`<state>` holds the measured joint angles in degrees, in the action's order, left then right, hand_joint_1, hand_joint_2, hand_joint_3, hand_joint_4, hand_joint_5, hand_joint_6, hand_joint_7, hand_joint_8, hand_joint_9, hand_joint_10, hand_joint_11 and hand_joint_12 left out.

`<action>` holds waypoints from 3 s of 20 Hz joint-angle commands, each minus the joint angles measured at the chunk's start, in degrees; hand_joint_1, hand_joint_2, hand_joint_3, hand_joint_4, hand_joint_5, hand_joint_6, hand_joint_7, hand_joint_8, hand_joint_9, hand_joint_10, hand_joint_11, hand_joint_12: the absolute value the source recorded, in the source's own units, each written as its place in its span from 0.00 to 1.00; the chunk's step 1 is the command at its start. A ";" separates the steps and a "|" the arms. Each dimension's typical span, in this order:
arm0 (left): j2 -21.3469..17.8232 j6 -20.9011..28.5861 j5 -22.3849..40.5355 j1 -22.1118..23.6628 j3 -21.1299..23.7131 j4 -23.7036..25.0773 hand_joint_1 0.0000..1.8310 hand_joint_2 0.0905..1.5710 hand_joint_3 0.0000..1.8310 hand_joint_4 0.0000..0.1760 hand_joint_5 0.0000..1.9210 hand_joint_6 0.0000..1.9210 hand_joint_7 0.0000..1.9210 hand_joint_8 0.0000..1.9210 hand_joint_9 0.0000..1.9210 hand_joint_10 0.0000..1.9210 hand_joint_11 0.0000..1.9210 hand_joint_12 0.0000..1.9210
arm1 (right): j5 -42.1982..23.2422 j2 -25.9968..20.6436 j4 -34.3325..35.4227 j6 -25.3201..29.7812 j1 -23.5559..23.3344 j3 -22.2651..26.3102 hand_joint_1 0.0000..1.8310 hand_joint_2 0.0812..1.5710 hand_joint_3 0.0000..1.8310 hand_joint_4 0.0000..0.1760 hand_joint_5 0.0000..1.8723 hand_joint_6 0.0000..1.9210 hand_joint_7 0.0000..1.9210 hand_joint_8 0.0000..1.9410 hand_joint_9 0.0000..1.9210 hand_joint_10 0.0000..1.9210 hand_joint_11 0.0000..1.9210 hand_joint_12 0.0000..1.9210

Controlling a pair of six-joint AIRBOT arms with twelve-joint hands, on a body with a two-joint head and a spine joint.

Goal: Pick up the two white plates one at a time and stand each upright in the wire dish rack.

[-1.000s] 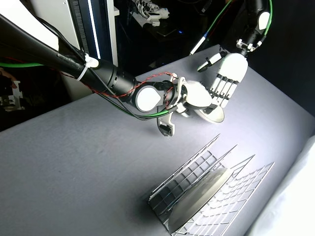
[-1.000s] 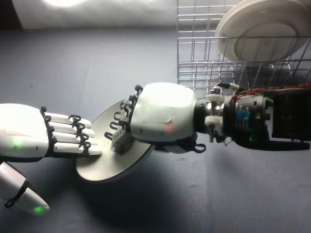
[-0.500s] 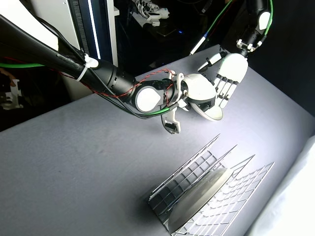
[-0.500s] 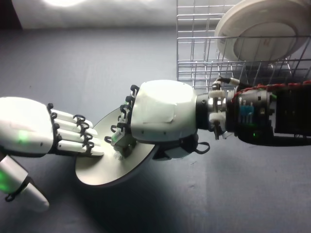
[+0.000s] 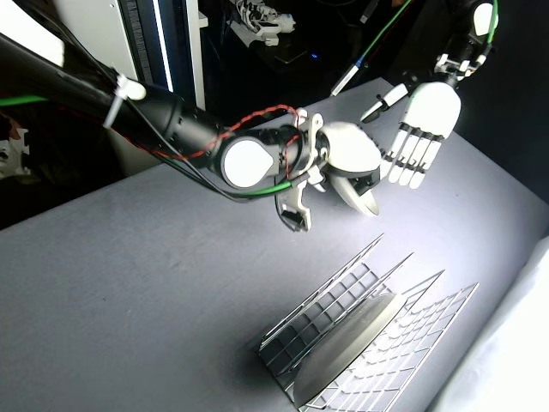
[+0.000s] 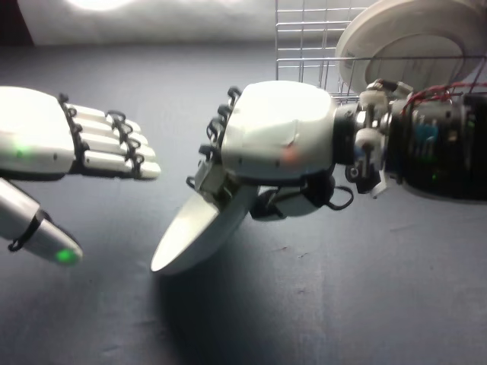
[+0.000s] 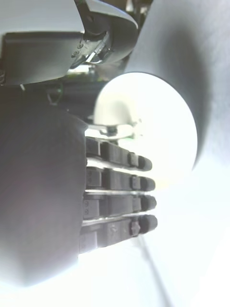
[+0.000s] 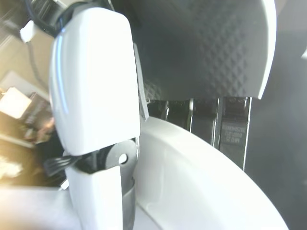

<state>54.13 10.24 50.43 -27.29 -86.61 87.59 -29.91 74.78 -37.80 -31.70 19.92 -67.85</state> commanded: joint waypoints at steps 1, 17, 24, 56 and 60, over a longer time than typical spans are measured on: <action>-0.76 0.22 2.24 0.73 -0.21 -3.28 0.00 0.65 0.00 0.00 0.00 0.00 0.00 0.00 0.00 0.00 0.03 0.01 | -6.50 -0.99 3.02 0.01 -1.37 0.82 0.76 0.66 0.00 0.00 0.52 0.46 0.60 0.33 0.58 0.53 0.44 0.70; -2.65 1.13 3.43 7.41 -2.69 -1.40 0.00 0.65 0.00 0.00 0.00 0.00 0.00 0.00 0.00 0.00 0.01 0.00 | -6.24 -11.37 28.40 0.99 -7.68 10.78 0.76 0.67 0.00 0.00 0.50 0.53 0.54 0.40 0.53 0.57 0.41 0.70; -2.36 1.53 3.33 7.64 -2.66 -1.72 0.00 0.64 0.00 0.00 0.00 0.00 0.00 0.00 0.00 0.00 0.00 0.00 | -1.83 -11.63 43.35 1.03 -11.32 10.34 0.75 0.67 0.00 0.00 0.52 0.47 0.56 0.37 0.56 0.55 0.44 0.72; -2.08 1.55 3.37 6.45 -1.79 -1.72 0.00 0.62 0.00 0.00 0.00 0.00 0.00 0.00 0.00 0.00 0.00 0.00 | -0.05 -11.31 55.96 0.17 -5.49 -2.09 0.75 0.67 0.00 0.00 0.53 0.50 0.54 0.38 0.55 0.55 0.41 0.69; -2.12 1.55 3.37 6.40 -1.51 -1.71 0.00 0.63 0.00 0.00 0.00 0.00 0.00 0.00 0.00 0.00 0.00 0.00 | -0.69 -11.32 55.13 0.13 -4.00 -2.75 0.75 0.66 0.00 0.00 0.55 0.48 0.56 0.36 0.54 0.56 0.40 0.71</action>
<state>52.40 11.66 52.60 -21.02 -88.03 89.78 -22.61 63.81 17.67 -32.14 16.51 -70.37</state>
